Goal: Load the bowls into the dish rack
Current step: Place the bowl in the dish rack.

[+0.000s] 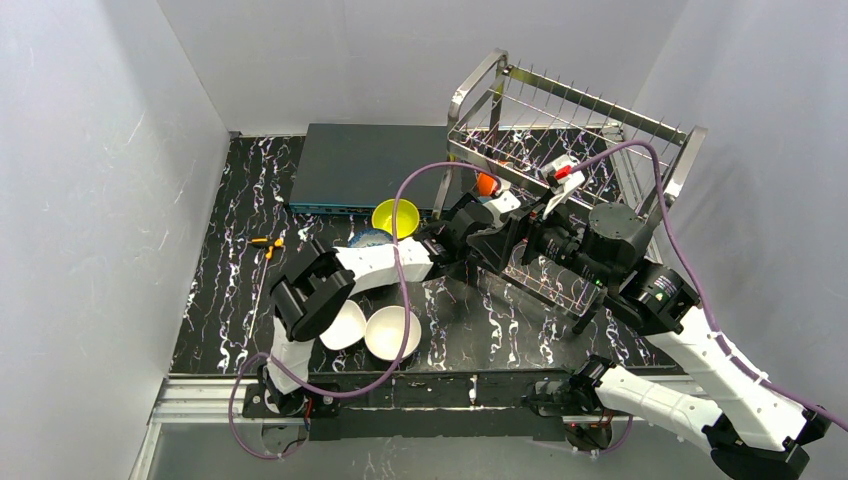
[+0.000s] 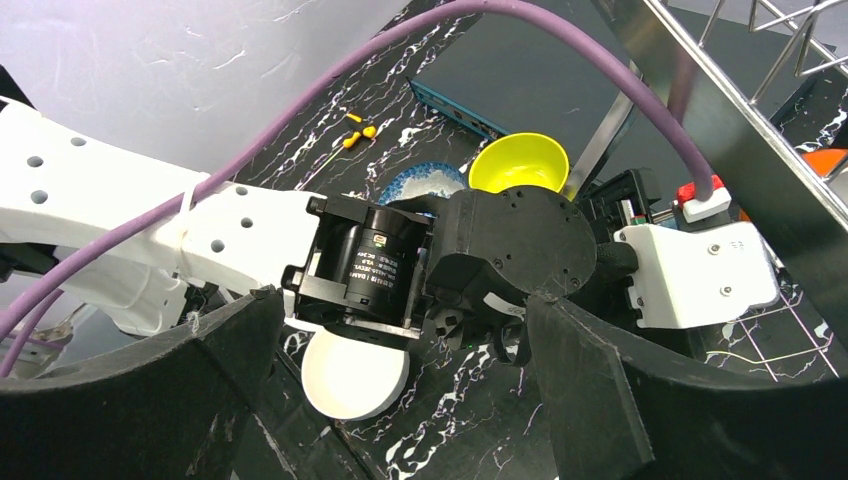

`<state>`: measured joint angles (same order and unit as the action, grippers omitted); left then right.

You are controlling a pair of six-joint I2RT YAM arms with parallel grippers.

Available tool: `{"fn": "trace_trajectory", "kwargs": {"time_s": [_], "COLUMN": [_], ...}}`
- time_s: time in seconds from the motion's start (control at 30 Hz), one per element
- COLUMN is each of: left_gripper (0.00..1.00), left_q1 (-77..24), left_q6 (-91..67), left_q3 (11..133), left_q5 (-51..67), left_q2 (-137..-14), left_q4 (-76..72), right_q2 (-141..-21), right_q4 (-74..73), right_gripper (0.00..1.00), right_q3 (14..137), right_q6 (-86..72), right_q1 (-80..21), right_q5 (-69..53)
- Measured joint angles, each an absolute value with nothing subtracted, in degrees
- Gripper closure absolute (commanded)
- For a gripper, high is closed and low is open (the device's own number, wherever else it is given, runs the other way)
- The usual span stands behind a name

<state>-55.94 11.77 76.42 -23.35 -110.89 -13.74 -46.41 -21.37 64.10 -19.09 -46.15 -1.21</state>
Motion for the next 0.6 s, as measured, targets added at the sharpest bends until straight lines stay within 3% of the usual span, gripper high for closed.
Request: {"fn": "trace_trajectory", "kwargs": {"time_s": [0.3, 0.53, 0.6], "left_gripper": [1.0, 0.51, 0.32], "left_q1": [-55.8, -55.8, -55.8], "left_q6": [11.3, 10.3, 10.2], "left_q3": [77.7, 77.7, 77.7], "left_q5": [-23.4, -23.4, -23.4], "left_q2": [-111.7, -111.5, -111.4], "left_q4": [-12.6, -12.2, -12.0], "right_q2": [-46.4, -46.4, -46.4], "right_q4": [-22.4, -22.6, -22.6], "right_gripper": [0.01, 0.01, 0.01], "right_q3": [64.1, 64.1, 64.1], "right_q6": [-18.3, -18.0, -18.0], "right_q1": [-46.2, -46.2, -46.2], "right_q5": [-1.2, -1.2, -1.2]}}
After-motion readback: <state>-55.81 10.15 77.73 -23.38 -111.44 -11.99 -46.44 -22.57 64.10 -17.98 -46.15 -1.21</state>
